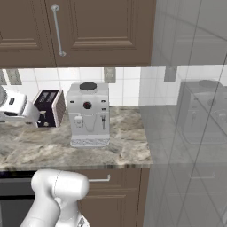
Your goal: Close all open cabinet doors.
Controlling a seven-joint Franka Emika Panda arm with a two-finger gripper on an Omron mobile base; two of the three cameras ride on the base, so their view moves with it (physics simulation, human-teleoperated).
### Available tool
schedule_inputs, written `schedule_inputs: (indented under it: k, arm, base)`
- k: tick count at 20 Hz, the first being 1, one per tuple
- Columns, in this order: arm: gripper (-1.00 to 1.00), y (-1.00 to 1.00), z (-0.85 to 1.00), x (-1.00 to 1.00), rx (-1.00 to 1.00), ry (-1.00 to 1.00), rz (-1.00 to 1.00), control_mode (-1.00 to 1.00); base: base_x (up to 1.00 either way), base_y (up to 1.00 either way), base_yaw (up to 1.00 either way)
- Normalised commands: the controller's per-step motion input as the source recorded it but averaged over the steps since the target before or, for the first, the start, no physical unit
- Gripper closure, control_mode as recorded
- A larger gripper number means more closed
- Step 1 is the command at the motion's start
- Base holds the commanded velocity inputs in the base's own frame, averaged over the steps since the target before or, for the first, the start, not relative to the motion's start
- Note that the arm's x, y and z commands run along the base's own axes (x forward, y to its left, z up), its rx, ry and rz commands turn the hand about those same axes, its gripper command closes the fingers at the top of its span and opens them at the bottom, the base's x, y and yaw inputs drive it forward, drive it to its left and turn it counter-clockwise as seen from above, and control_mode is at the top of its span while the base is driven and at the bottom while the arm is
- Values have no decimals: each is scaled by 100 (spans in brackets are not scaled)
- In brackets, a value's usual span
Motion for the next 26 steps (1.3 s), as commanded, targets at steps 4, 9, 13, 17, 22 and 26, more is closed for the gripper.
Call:
schedule_inputs:
  k: [4, 9, 13, 17, 22, 26]
  arm:
    - [-100, 0, 6, -39, 0, -25, 0, -100]
    - [-100, 0, 5, -35, 0, -28, 0, -100]
    - [-100, 0, 0, 0, 0, -4, 0, -100]
    - [-100, 0, 0, 0, 0, 0, 0, -100]
    - [-100, 0, 0, -13, 0, 0, 3, -100]
    - [-100, 0, -6, -61, 0, 0, 25, -100]
  base:
    - [0, 0, 0]
    - [0, 0, 0]
    - [0, 0, 0]
    - [0, 0, 0]
    - [0, 0, 0]
    - [0, 0, 0]
